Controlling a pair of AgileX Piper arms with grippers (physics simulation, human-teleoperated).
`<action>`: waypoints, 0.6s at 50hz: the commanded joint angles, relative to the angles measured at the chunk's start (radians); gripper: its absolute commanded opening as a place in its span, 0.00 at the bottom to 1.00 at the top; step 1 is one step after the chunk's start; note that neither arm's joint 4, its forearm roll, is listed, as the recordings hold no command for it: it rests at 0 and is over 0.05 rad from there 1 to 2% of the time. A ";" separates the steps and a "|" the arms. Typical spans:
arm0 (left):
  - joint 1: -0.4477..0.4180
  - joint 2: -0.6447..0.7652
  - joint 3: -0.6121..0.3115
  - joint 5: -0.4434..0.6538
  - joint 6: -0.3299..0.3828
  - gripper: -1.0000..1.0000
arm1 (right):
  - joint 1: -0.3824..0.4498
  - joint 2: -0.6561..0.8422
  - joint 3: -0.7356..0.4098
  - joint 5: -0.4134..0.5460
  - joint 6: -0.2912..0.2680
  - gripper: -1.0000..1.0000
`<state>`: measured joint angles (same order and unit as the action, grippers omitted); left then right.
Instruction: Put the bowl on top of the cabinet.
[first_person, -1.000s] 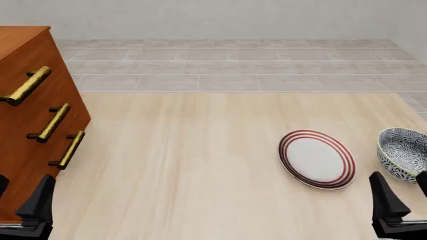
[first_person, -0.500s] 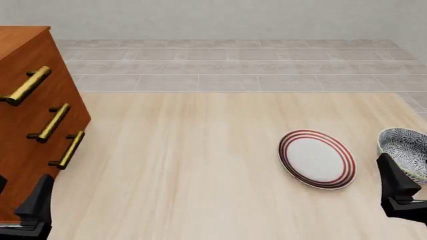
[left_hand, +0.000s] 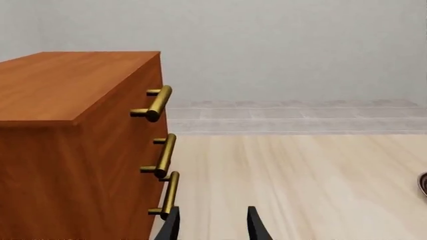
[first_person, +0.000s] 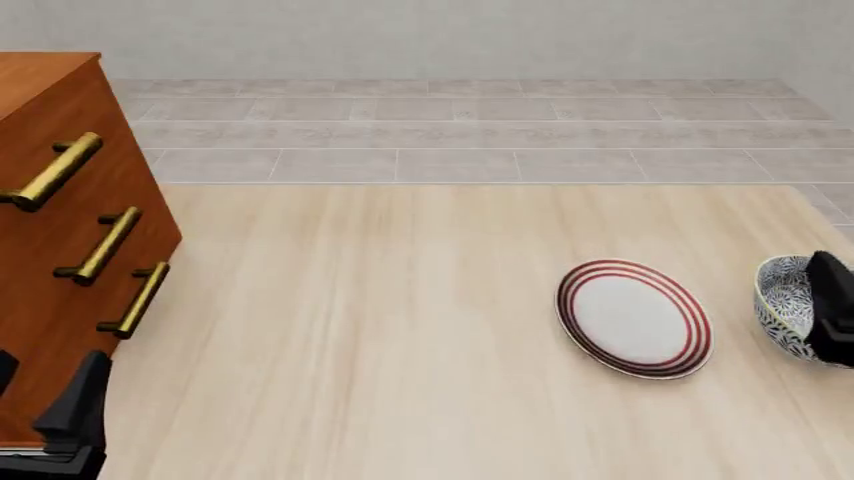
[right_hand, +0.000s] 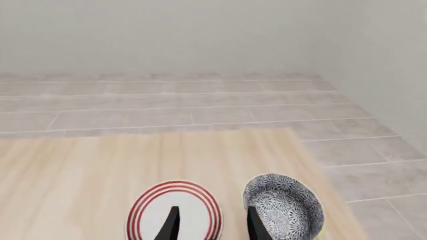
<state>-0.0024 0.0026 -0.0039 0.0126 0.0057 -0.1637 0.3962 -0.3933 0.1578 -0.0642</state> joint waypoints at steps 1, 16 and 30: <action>-0.001 0.001 -0.001 0.001 -0.002 1.00 | -0.066 0.034 -0.082 0.090 -0.026 1.00; -0.013 0.000 0.001 0.010 0.007 1.00 | -0.173 0.119 -0.171 0.143 -0.072 1.00; -0.026 0.001 0.003 0.013 0.021 1.00 | -0.243 0.194 -0.202 0.143 -0.052 1.00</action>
<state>-0.0211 0.0029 -0.0021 0.0228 0.0201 -0.3530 0.5421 -0.5706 0.2918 -0.1168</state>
